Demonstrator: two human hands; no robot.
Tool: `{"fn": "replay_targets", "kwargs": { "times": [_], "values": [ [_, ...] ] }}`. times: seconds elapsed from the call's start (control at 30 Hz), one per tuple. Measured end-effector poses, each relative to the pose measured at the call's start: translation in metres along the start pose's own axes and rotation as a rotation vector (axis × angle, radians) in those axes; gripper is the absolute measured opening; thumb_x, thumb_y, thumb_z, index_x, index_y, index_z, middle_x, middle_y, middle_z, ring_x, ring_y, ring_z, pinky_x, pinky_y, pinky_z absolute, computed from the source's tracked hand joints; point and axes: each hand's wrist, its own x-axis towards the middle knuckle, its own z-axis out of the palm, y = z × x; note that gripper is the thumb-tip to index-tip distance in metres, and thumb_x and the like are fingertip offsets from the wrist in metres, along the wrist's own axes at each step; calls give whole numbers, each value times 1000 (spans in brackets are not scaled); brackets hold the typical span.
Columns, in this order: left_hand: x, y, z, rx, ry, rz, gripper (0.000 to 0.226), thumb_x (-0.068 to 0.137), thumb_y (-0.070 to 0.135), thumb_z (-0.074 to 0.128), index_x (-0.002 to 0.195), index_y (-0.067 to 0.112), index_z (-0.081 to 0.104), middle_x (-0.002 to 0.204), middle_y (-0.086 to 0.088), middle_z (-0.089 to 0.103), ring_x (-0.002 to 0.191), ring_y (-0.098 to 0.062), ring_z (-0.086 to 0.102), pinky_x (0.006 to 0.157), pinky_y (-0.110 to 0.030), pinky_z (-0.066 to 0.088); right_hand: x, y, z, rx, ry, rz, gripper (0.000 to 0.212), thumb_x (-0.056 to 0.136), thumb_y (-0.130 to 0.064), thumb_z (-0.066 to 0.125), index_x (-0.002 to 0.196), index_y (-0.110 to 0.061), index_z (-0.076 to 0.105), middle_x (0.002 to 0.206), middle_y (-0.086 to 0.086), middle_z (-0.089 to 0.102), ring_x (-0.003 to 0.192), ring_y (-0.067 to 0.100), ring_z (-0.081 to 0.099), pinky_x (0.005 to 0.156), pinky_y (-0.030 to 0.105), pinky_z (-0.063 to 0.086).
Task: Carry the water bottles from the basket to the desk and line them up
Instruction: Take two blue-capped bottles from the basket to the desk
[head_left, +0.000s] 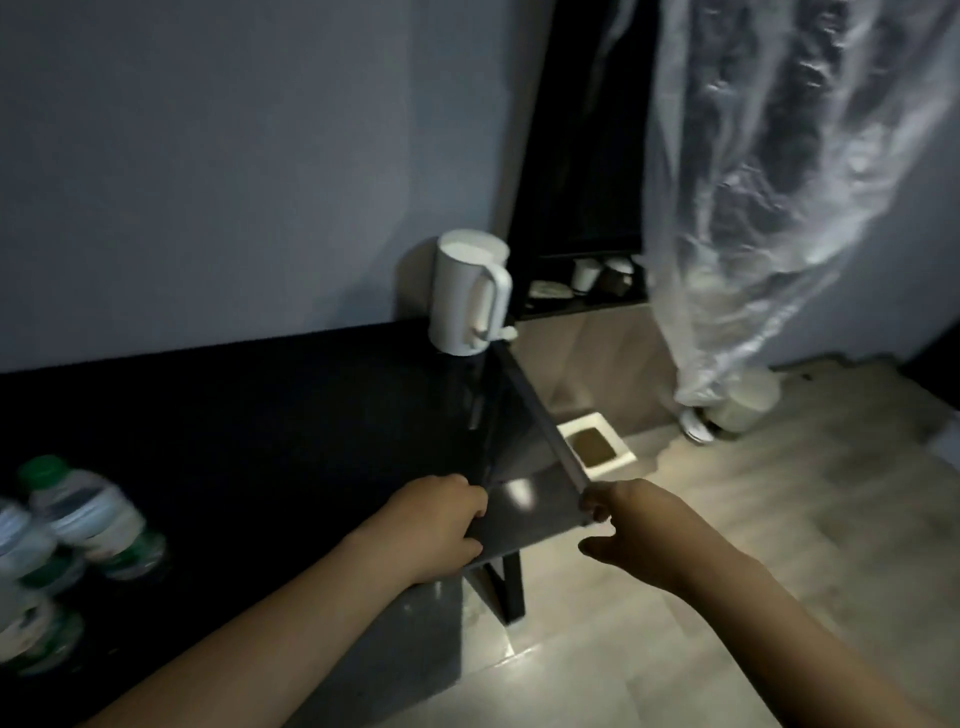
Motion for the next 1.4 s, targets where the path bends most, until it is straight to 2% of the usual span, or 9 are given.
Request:
{"fn": "replay_targets", "kwargs": {
  "times": [0.17,0.27,0.43,0.6,0.7,0.87,1.03,1.2,1.4],
  "values": [
    [46,87,14,132,-35,179,31,88,31,58,114,15,57,116,-3,56,101,-22,56,84,-32,48,-54,83,3,94,53,184,41,85,-41,66,122,-29,55,115,-9,63,100,11,60,78,23,45],
    [66,139,25,200,-40,275,28,88,34,58,111,17,56,116,-4,55,103,-23,56,76,-26,37,-89,127,6,130,85,285,42,85,-42,65,123,-29,54,116,-9,63,100,11,60,77,23,44],
    [96,216,41,228,-50,395,33,88,35,58,118,21,55,119,-2,56,104,-22,57,88,-33,49,-139,187,6,183,121,454,41,83,-41,65,121,-26,56,114,-6,63,100,14,60,83,28,49],
    [128,286,57,226,-77,519,38,89,37,56,124,23,53,125,1,55,111,-20,55,94,-36,47,-180,237,1,225,167,578,40,83,-38,64,121,-27,56,115,-6,63,101,14,60,83,29,49],
    [149,318,66,250,-111,586,38,88,37,56,123,22,53,121,1,57,108,-20,56,92,-37,48,-193,266,-2,262,192,645,41,84,-39,65,122,-27,56,117,-8,62,102,12,60,83,28,50],
    [204,372,68,271,-112,694,39,87,37,57,123,22,53,120,1,57,108,-20,56,90,-35,46,-197,317,-7,284,200,781,42,85,-38,63,124,-25,55,116,-5,63,103,13,60,83,27,50],
    [273,410,53,319,-83,795,41,87,38,58,125,22,53,124,1,57,111,-21,55,89,-33,45,-181,365,-31,303,221,883,43,87,-37,63,126,-23,54,117,-2,63,101,15,62,87,34,53],
    [345,439,28,297,-58,888,41,87,39,57,124,24,53,125,3,58,112,-19,54,92,-34,45,-151,407,-67,305,283,947,43,88,-38,62,129,-24,54,120,-5,62,104,12,61,89,30,53],
    [425,489,15,283,-53,994,41,86,41,57,122,24,54,120,2,59,110,-20,56,90,-32,45,-122,466,-96,317,385,1055,44,88,-38,63,129,-25,53,122,-5,62,106,11,60,90,28,51]
  ]
}}
